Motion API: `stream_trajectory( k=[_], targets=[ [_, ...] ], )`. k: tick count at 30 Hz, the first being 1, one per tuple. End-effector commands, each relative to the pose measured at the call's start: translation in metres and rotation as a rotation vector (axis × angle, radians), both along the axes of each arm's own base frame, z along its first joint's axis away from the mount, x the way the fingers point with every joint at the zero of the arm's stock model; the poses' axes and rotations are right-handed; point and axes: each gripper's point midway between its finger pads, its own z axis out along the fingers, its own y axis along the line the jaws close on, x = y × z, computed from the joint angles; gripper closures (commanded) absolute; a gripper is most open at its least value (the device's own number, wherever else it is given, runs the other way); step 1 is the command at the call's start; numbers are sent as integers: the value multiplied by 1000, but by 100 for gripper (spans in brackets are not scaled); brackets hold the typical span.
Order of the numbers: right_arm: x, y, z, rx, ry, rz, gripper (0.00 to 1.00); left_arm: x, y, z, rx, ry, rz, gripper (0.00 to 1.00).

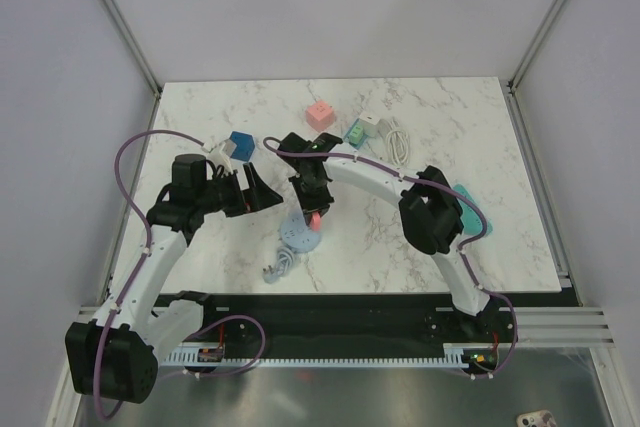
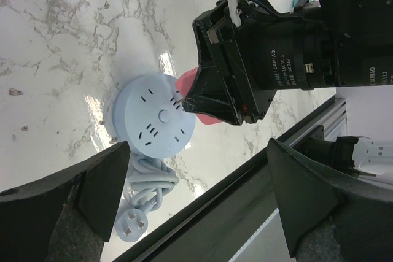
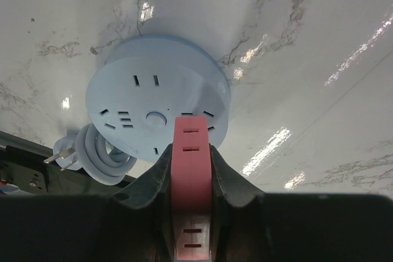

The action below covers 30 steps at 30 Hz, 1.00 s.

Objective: Insert the plug

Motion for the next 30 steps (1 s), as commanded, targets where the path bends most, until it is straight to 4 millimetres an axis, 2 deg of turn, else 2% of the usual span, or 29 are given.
stream_trajectory(
  k=[1, 8, 22, 30],
  targets=[
    [8, 8, 5, 4, -29, -21, 100, 7, 1, 17, 27, -76, -14, 1],
    [10, 7, -2, -13, -26, -28, 100, 8, 2, 17, 32, -80, -7, 1],
    [5, 6, 1, -23, -30, -28, 100, 8, 3, 17, 37, -79, -3, 1],
    [2, 8, -5, -36, -27, -18, 100, 9, 4, 16, 42, -80, 2, 1]
  ],
)
